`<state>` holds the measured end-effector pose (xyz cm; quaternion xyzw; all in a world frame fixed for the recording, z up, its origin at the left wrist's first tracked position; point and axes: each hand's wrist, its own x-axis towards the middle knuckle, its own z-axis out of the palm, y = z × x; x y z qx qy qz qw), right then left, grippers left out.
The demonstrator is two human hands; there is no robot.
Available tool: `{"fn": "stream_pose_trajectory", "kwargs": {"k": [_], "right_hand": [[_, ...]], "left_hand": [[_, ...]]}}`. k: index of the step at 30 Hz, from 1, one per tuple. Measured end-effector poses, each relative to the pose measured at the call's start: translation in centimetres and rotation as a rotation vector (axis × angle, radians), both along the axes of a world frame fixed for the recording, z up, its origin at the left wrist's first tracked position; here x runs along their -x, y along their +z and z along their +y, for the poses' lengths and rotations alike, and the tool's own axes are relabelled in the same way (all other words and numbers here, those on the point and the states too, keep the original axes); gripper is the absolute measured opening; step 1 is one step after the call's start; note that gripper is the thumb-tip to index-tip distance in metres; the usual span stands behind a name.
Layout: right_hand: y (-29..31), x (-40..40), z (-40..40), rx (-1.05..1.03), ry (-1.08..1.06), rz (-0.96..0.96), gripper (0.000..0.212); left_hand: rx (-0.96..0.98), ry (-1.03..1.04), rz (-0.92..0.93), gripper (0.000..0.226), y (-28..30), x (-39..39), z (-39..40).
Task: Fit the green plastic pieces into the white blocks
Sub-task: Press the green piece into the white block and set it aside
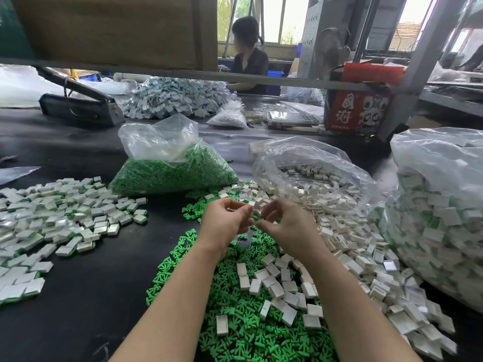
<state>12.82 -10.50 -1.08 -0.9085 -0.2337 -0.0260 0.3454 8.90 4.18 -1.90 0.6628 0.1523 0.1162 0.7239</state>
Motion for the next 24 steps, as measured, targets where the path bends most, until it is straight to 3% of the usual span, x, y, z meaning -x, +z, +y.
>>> {"fn": "stream_pose_trajectory", "kwargs": {"k": [4, 9, 12, 18, 24], "right_hand": [[-0.1, 0.1, 0.1, 0.332, 0.087, 0.128, 0.048], [-0.2, 0.2, 0.5, 0.325, 0.076, 0.061, 0.020], [-0.4, 0.1, 0.5, 0.280, 0.064, 0.037, 0.014], [-0.4, -0.3, 0.2, 0.006, 0.030, 0.125, 0.017], [0.6, 0.2, -0.5, -0.588, 0.022, 0.221, 0.015]], "left_hand": [[0.069, 0.020, -0.039, 0.008, 0.0, -0.1, 0.8], [0.112, -0.054, -0.084, 0.033, 0.4, 0.1, 0.7], [0.087, -0.080, -0.121, 0.038, 0.5, 0.2, 0.6], [0.047, -0.132, -0.209, 0.032, 0.5, 0.2, 0.8], [0.056, -0.127, -0.242, 0.044, 0.6, 0.1, 0.8]]}}
